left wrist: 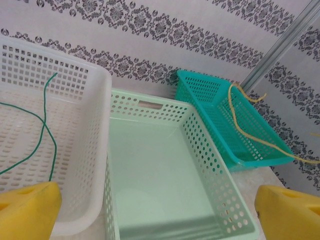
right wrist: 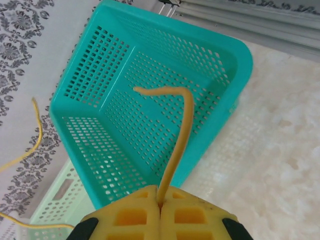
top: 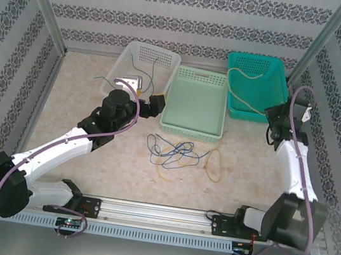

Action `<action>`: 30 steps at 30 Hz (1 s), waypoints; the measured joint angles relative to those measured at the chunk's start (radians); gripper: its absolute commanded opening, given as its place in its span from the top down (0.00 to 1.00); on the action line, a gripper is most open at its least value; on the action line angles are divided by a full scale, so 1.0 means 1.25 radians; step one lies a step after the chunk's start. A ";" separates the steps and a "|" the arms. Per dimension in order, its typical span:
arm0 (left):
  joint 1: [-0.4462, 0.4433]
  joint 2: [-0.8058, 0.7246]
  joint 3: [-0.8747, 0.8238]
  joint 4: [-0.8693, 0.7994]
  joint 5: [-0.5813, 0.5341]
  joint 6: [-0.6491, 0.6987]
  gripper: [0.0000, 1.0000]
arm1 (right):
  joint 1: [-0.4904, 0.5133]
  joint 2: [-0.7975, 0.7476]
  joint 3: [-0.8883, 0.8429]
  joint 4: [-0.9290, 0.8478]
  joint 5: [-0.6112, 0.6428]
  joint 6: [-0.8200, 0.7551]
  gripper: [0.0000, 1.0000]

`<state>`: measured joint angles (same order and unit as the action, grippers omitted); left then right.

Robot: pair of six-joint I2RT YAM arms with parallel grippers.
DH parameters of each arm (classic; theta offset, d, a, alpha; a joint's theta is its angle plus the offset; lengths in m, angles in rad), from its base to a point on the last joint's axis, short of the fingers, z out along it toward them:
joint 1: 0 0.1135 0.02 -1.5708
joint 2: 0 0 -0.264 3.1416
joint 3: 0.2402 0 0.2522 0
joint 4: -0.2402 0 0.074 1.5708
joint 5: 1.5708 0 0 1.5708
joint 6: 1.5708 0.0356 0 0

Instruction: Untangle the cables

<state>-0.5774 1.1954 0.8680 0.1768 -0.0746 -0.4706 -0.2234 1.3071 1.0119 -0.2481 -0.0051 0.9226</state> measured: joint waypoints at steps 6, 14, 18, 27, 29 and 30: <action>0.000 0.005 0.000 -0.011 -0.008 0.004 0.00 | -0.054 0.148 0.079 0.039 -0.067 0.022 1.00; 0.001 0.027 0.000 -0.012 -0.013 0.016 0.00 | -0.043 0.304 0.190 0.044 -0.094 0.023 1.00; 0.001 0.032 0.000 -0.021 -0.016 0.019 0.00 | -0.034 0.358 0.215 0.046 -0.094 0.031 0.91; 0.001 0.032 0.000 -0.061 -0.027 0.024 0.00 | -0.016 0.388 0.242 0.056 -0.099 0.033 0.21; 0.001 0.032 0.000 -0.072 -0.025 0.028 0.00 | -0.011 0.377 0.240 0.055 -0.105 0.028 0.18; 0.001 0.033 0.000 -0.077 -0.024 0.030 0.00 | -0.010 0.368 0.237 0.056 -0.109 0.025 0.18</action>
<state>-0.5758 1.2362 0.8680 0.0811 -0.1051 -0.4328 -0.2359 1.7676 1.3087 -0.1787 -0.1410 0.9543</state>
